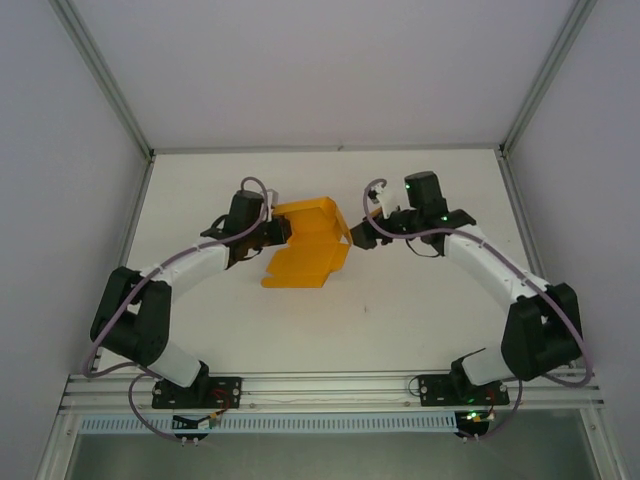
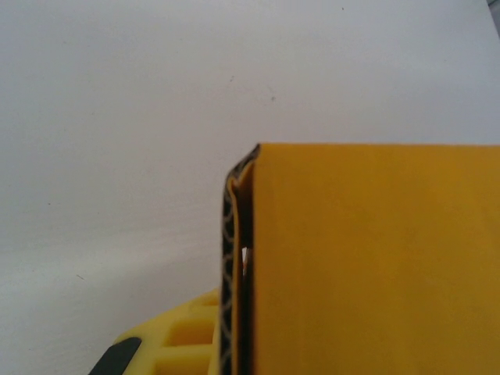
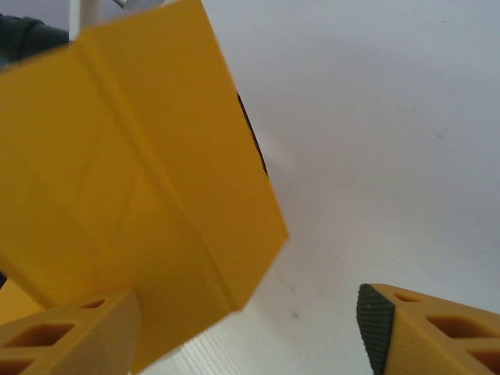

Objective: Assemble paper box

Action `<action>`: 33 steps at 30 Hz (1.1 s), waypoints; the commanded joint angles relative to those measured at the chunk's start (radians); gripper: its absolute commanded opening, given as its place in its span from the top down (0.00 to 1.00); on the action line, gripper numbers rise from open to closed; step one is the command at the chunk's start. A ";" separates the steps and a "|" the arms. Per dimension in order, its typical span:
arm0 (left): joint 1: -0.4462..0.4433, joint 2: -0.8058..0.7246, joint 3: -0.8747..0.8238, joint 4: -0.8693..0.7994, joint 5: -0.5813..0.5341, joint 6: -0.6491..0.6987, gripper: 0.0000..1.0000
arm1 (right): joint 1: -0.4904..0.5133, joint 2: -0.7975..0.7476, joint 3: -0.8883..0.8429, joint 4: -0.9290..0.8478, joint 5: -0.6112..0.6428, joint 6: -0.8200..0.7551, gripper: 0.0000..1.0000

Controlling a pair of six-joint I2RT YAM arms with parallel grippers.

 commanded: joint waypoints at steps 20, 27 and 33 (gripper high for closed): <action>-0.090 0.020 0.104 -0.133 -0.159 0.007 1.00 | 0.235 0.141 0.037 0.317 0.737 0.140 0.64; -0.125 0.045 0.152 -0.200 -0.223 -0.068 1.00 | 0.283 0.214 0.044 0.336 1.027 0.254 0.83; -0.135 0.083 0.185 -0.235 -0.272 -0.132 1.00 | 0.301 0.291 0.047 0.366 1.255 0.355 0.97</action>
